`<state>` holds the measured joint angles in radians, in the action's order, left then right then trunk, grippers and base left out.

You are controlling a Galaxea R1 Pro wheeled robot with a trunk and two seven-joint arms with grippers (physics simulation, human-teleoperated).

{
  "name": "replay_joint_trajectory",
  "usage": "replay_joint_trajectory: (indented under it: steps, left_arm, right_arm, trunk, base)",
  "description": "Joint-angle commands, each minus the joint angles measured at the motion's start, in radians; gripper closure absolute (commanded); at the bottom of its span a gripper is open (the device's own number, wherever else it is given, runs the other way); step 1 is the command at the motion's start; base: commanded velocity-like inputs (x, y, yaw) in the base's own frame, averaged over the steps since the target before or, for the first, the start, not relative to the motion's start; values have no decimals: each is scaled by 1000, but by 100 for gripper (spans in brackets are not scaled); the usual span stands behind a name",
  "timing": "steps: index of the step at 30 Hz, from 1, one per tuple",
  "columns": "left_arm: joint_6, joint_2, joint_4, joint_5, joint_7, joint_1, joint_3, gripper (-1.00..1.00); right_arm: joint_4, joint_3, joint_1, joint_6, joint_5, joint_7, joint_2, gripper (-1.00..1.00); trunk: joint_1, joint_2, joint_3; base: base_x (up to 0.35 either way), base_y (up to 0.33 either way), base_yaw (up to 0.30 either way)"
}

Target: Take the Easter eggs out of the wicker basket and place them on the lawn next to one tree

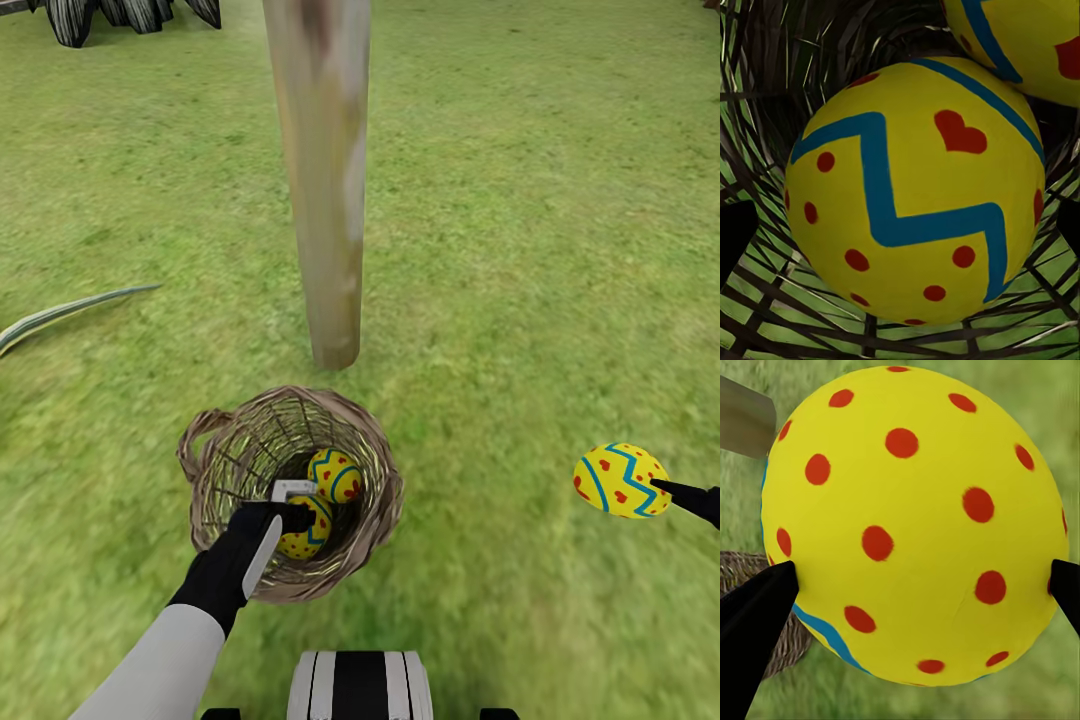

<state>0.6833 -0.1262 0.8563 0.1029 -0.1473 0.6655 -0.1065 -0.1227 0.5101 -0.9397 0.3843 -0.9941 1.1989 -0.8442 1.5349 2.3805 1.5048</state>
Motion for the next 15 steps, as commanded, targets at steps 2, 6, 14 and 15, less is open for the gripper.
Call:
replay_joint_trajectory:
  steps: [2, 6, 14, 15]
  left_arm:
    - [4, 0, 1, 11, -9, 0, -2, -100]
    - [4, 0, 1, 11, -9, 0, -3, -100]
    - [4, 0, 1, 11, -9, 0, -3, -100]
    - [4, 0, 1, 11, -9, 0, -2, -100]
  right_arm:
    - [0, 7, -1, 9, -11, 2, -1, 100]
    - [0, 7, -1, 10, -11, 2, 0, 100]
    - [0, 7, -1, 9, -11, 2, 0, 100]
    - [0, 7, -1, 9, -11, 2, 0, 100]
  trunk:
    - [8, 15, 7]
    - [23, 43, 20]
    - [50, 92, 41]
    - [50, 92, 41]
  base:
    - [0, 0, 0]
    - [0, 0, 0]
    - [0, 0, 0]
    - [0, 0, 0]
